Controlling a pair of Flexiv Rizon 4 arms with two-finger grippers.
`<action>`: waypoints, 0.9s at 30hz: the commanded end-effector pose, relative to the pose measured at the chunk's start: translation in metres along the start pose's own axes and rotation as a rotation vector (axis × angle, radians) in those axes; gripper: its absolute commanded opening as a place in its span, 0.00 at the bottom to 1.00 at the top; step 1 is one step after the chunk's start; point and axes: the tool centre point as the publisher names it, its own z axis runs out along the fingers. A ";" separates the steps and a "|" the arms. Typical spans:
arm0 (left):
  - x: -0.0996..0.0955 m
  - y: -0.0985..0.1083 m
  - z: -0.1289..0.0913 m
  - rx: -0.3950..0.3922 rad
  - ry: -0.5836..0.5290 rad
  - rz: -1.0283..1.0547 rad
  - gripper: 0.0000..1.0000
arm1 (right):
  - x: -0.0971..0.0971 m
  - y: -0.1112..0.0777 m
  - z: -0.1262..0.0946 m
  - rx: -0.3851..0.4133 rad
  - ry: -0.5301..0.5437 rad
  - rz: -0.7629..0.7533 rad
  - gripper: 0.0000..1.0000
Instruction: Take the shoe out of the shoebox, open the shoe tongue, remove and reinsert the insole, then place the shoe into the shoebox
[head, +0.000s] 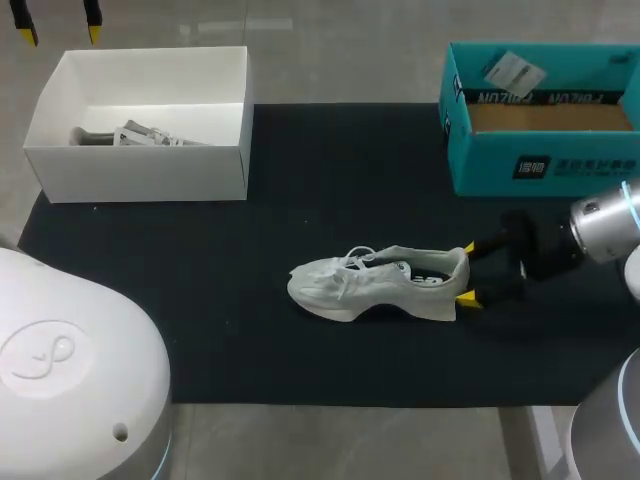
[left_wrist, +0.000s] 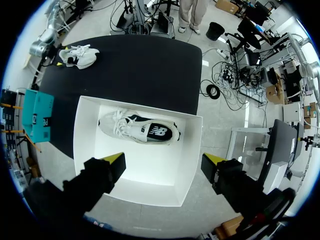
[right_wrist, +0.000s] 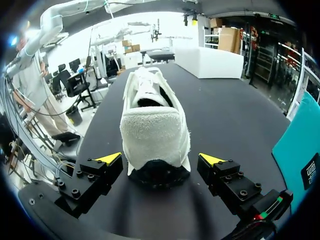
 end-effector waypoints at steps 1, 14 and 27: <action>0.000 0.000 0.000 0.000 0.002 0.001 1.00 | 0.005 0.000 0.010 0.001 -0.015 0.005 1.00; 0.000 0.000 0.000 0.000 0.002 0.001 1.00 | -0.004 0.006 0.047 -0.003 -0.015 -0.015 1.00; 0.000 0.000 0.000 0.000 0.002 0.001 1.00 | -0.003 0.003 0.039 0.049 -0.004 -0.032 0.00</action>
